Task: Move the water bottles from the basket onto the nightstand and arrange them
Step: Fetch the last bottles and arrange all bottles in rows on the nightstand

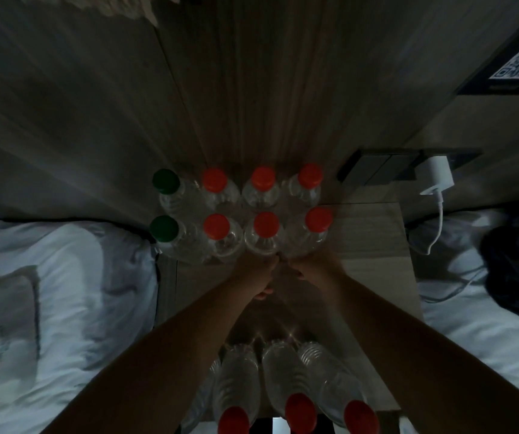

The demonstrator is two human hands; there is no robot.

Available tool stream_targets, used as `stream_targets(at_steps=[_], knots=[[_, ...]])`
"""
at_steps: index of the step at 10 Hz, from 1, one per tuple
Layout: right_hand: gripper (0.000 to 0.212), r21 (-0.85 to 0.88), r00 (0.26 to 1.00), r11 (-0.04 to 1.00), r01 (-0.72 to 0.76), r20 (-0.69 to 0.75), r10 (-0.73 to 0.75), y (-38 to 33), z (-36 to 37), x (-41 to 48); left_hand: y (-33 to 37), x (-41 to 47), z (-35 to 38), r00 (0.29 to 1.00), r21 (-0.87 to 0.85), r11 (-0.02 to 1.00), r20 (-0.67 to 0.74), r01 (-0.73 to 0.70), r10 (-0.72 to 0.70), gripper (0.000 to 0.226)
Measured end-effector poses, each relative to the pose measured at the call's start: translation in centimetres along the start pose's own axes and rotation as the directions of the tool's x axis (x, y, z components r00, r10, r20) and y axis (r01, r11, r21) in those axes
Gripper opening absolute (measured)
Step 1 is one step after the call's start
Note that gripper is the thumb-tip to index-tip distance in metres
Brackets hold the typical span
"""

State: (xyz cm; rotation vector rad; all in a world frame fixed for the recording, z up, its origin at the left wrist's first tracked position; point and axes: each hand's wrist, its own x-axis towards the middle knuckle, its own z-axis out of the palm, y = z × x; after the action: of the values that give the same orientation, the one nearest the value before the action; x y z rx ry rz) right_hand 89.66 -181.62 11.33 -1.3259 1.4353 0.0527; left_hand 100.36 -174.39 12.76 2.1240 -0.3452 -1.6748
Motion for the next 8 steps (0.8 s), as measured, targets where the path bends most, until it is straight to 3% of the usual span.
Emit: stream_targets(at_steps=[1, 2, 3, 4, 5, 6, 7, 8], knots=[[0.022, -0.006, 0.999, 1.000, -0.022, 0.023, 0.022, 0.1, 0.2, 0.1, -0.1, -0.4, -0.2, 1.000, -0.009, 1.000, -0.009, 0.011, -0.011, 0.023], [0.014, 0.012, 0.991, 0.994, -0.108, 0.077, 0.106, 0.1, 0.4, -0.9, -0.1, -1.9, -0.8, 0.996, 0.042, 0.996, 0.023, 0.085, -0.086, 0.024], [0.019, 0.006, 0.985, 0.991, -0.131, 0.117, 0.129, -0.6, 0.0, -3.6, -0.1, -5.2, -2.1, 1.000, 0.160, 0.987, 0.019, 0.007, -0.011, 0.020], [0.011, -0.119, 0.989, 0.992, 0.032, 0.149, -0.014, -1.8, -0.8, -8.0, -0.9, -9.7, -4.8, 0.980, 0.282, 0.939, 0.052, -0.197, 0.191, 0.035], [0.017, -0.256, 0.967, 0.944, 0.207, 0.197, -0.159, -2.6, -0.3, -12.3, -2.3, -15.0, -7.5, 0.953, 0.290, 0.910, 0.024, -0.297, 0.303, 0.034], [0.039, -0.315, 0.925, 0.888, 0.334, 0.292, -0.244, -4.3, 0.3, -16.9, -4.0, -19.5, -9.4, 0.940, 0.289, 0.912, -0.093, -0.292, 0.330, 0.038], [0.044, -0.436, 0.876, 0.775, 0.457, 0.372, -0.308, -4.3, 0.9, -20.3, -6.1, -22.5, -9.8, 0.928, 0.333, 0.904, -0.162, -0.269, 0.336, 0.035], [0.055, -0.458, 0.852, 0.742, 0.489, 0.431, -0.296, -3.5, 1.0, -22.1, -7.6, -24.1, -9.5, 0.914, 0.371, 0.883, -0.170, -0.288, 0.369, 0.032]])
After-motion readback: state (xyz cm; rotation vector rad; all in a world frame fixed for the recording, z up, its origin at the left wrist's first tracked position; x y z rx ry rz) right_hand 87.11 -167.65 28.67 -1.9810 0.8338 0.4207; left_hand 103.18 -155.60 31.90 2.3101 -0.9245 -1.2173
